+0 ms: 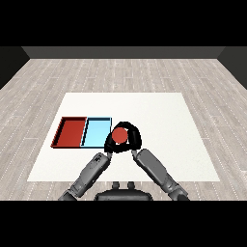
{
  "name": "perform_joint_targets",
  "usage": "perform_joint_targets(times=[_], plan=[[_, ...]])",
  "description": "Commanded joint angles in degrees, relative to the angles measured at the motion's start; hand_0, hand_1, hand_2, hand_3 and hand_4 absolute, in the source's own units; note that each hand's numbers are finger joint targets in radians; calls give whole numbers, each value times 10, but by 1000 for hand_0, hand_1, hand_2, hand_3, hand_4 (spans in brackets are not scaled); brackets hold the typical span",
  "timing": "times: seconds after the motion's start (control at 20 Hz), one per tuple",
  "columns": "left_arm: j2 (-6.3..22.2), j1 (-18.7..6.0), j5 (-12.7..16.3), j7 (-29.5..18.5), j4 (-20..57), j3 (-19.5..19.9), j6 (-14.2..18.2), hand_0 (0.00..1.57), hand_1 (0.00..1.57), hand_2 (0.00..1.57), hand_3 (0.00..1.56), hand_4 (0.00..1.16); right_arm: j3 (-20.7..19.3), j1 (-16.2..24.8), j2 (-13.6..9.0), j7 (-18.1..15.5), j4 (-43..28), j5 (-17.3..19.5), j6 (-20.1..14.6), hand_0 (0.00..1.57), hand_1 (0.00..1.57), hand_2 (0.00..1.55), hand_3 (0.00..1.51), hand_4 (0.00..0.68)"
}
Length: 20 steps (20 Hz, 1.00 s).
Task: Pick the red can and put it in the red box
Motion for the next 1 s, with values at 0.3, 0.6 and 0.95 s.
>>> perform_joint_targets(times=[0.3, 0.6, 0.95], plan=[[-2, -21, 29, 14, -4, -54, 119, 1571, 1571, 1561, 1480, 1122, 12, 9, 0, 9, -20, 2, -19, 1488, 1488, 1443, 1389, 649], [-2, -35, 51, -71, 63, -2, 71, 1571, 1571, 1560, 1478, 1136, -25, 28, -13, 17, -25, 2, 44, 1498, 1498, 1444, 1393, 646], [-2, -22, 48, -110, 27, -7, 91, 1571, 1571, 1571, 1513, 1147, 1, 5, 0, 77, -13, 39, -3, 0, 0, 0, 0, 0]])
